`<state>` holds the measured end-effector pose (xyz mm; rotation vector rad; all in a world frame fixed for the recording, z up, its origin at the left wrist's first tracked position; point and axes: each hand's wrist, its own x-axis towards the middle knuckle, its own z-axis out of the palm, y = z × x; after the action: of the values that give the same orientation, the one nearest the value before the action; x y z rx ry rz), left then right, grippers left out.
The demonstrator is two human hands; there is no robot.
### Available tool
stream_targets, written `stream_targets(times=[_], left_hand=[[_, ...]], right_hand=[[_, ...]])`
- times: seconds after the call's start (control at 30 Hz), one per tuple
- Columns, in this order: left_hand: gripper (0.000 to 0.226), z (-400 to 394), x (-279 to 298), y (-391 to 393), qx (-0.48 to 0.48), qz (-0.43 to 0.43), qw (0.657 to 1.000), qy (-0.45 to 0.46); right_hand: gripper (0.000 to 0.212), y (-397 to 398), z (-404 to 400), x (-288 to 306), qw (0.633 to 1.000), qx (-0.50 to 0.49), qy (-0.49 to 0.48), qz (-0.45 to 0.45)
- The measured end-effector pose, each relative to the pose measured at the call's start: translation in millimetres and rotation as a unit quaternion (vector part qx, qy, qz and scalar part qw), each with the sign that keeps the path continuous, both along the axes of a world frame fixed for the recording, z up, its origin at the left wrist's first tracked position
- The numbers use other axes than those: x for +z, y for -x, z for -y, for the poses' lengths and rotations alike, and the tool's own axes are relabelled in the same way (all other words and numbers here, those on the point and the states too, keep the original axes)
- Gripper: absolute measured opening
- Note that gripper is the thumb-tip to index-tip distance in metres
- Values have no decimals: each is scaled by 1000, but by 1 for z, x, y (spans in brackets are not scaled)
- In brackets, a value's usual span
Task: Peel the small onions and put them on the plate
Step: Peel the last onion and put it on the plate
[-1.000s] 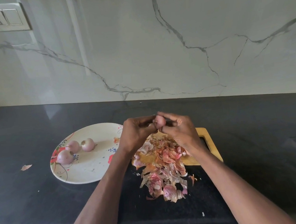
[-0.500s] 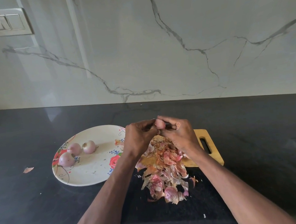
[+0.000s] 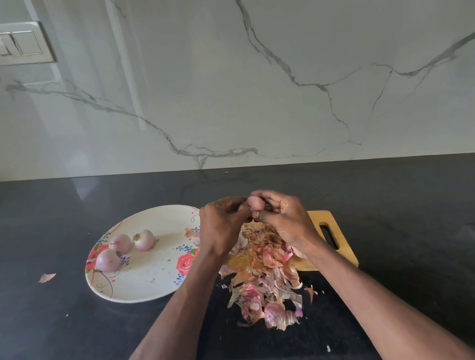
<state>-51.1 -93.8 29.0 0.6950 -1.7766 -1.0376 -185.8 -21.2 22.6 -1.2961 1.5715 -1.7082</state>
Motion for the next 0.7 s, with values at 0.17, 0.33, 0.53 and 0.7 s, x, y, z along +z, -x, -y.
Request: stream_targets(times=[0.17,0.33,0.53,0.7], left_hand=[[11,0,2,-1,-1,-5,1000,-13],[14,-1,4,-1,7,-7,999,-31],[18,6,5,-1,40,-31,995,-83],[21,7,6,-1,58,-14,993,-101]], right_hand=[[40,-1,-1,2,998,26,-6,51],[38,-2,-2,4,995,44,-8,91],[52,0,0,5,982,63,3,176],[49,4,4,5,953,97,24,287]])
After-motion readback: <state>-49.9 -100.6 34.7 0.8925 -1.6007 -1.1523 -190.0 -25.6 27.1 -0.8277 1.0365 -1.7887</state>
